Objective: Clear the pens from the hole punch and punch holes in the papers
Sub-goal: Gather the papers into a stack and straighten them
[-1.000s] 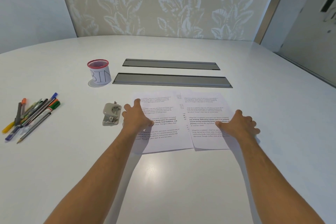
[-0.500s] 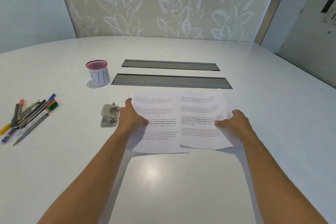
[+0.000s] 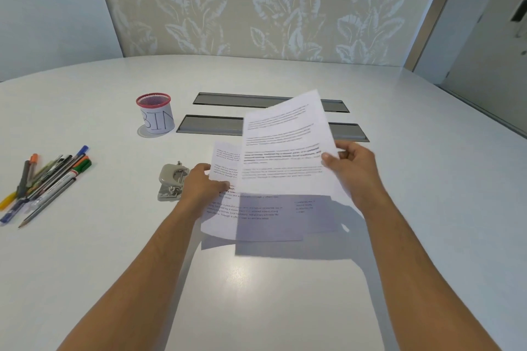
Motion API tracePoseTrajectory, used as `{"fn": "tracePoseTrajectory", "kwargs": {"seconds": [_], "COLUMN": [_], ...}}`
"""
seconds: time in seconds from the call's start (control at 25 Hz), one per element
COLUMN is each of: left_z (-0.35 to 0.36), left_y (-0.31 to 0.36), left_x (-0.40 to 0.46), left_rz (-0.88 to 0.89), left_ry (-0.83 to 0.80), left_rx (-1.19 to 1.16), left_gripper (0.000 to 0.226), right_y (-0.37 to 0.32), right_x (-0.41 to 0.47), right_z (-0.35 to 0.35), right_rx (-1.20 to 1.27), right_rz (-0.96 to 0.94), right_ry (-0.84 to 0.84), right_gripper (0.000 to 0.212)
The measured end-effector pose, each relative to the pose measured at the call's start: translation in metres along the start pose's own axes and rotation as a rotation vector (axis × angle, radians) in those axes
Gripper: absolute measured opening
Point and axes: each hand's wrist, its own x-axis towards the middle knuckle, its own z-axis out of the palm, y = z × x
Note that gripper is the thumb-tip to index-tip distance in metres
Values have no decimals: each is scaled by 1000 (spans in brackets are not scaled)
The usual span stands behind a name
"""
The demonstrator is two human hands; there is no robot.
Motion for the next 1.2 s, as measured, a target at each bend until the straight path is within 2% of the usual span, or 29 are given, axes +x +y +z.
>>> {"fn": "tracePoseTrajectory", "kwargs": {"seconds": [0.2,0.4,0.48,0.64,0.72,0.96,1.2], "left_z": [0,-1,-1,2,3,15,31], "left_y": [2,3,2,4,4,13,20], "left_x": [2,1,1,3,3,-8,-14], "left_rz": [-8,18,19,6,8,102,190], "left_ry": [17,-8,-9,11,20,131,95], "left_rx": [-42,0,77,127,145,367,454], "left_gripper": [44,69,71,49,41,38,50], "right_y": [38,50,51,50,48,44,40], "right_x": [-19,-28,-27,-21,-18,-18,-23], "right_z": [25,42,44,35,33,44,45], "right_rx": [-374,-653,-801,-1021,-1133,-1159,-1109], "right_rz": [4,13,15,8,57,95,65], "right_ry": [-26,-96,-122,-7,-7,-109,-99], "right_gripper": [29,37,41,47,51,54,53]}}
